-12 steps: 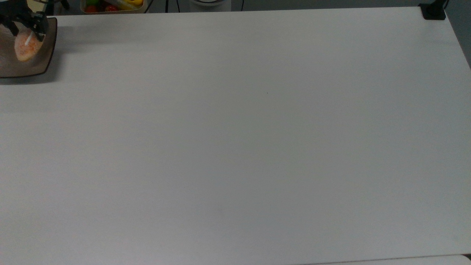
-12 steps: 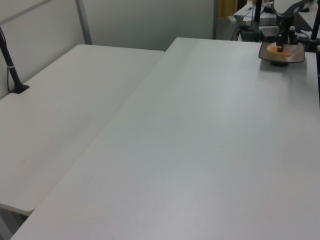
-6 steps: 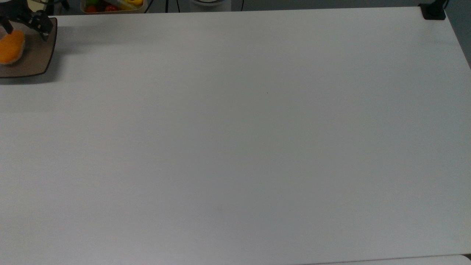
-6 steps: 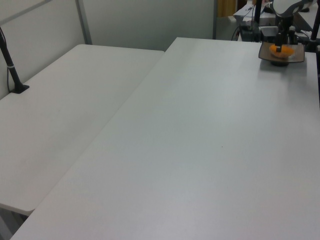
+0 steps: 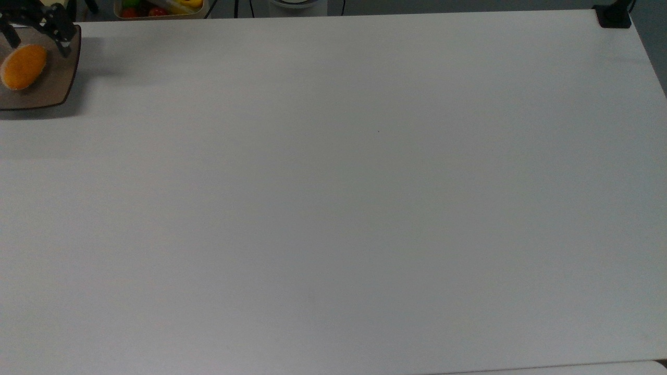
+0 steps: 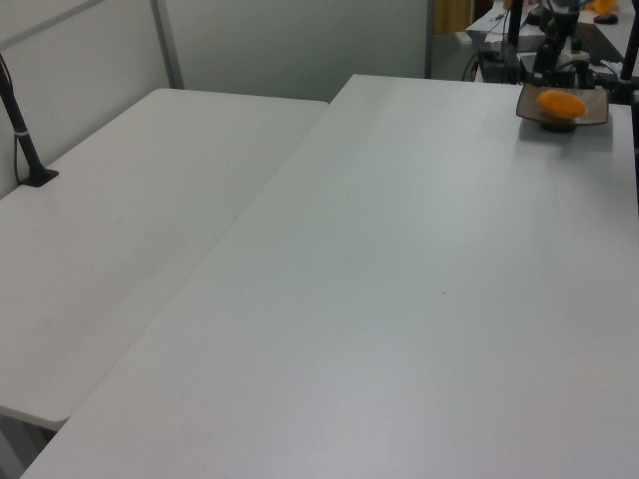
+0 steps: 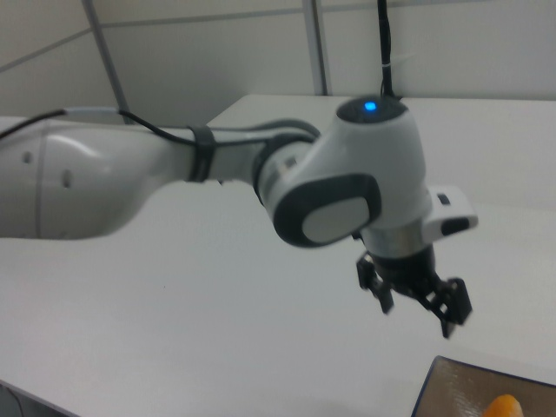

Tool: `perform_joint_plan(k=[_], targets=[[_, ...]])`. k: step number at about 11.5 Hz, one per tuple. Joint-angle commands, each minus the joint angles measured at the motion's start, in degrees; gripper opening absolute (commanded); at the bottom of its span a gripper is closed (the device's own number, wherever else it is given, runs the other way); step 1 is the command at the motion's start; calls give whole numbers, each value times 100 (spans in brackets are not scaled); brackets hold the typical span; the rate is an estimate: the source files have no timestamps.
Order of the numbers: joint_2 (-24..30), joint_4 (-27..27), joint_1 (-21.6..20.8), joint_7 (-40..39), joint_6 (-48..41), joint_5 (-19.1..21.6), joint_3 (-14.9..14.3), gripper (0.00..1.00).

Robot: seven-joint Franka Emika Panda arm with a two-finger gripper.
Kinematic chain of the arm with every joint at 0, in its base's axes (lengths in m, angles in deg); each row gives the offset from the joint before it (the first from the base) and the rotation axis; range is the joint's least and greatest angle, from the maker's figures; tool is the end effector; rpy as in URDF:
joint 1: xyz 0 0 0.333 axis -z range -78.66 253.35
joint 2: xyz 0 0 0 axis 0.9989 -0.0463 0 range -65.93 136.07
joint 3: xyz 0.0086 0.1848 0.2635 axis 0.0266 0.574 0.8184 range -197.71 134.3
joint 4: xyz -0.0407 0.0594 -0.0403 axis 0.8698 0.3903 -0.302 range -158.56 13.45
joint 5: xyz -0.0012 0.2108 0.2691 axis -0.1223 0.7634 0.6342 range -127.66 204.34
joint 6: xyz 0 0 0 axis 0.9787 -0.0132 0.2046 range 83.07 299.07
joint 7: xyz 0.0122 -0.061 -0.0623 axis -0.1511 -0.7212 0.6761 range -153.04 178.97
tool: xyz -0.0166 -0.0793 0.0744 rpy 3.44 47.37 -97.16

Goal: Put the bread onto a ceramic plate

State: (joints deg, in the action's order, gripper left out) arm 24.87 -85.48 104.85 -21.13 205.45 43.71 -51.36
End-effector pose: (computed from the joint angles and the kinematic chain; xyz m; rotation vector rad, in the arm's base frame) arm 0.4700 -0.3352 0.4901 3.0607 -0.1325 0.2156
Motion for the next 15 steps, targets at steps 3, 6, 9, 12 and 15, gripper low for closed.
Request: perform_joint_plan(k=[3, 6, 9, 12, 15], targets=[[1151, 36, -36, 1051, -1115, 808, 600, 100], [1328, 36, -36, 2175, -1283, 694, 1408, 100], [1425, 150, -45, 3127, -1659, 229, 2182, 100], [1434, 352, -666, 3601, -2214, -413, 2492, 100], [1276, 326, -1397, 4093, -2153, -915, 2501, 100]])
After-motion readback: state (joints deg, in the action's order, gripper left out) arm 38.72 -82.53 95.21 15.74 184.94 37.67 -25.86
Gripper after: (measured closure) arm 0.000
